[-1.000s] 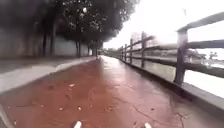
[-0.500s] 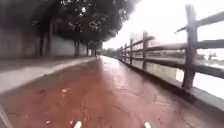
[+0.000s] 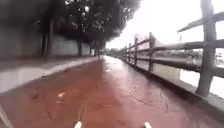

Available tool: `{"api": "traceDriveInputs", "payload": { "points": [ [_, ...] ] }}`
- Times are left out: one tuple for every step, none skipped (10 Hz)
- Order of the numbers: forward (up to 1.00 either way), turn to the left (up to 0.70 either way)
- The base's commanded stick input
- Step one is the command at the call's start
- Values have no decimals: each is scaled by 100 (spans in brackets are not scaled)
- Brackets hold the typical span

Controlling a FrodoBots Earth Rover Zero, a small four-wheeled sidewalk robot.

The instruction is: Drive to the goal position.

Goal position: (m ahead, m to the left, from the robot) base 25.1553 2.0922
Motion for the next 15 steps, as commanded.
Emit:
{"api": "traceDriveInputs", "payload": {
  "points": [
    [50,0],
    [50,0],
    [50,0],
    [50,0],
    [50,0],
    [50,0],
    [50,0],
    [50,0],
    [50,0],
    [50,0],
    [50,0],
    [50,0],
    [50,0],
    [50,0],
    [50,0]
  ]
}}
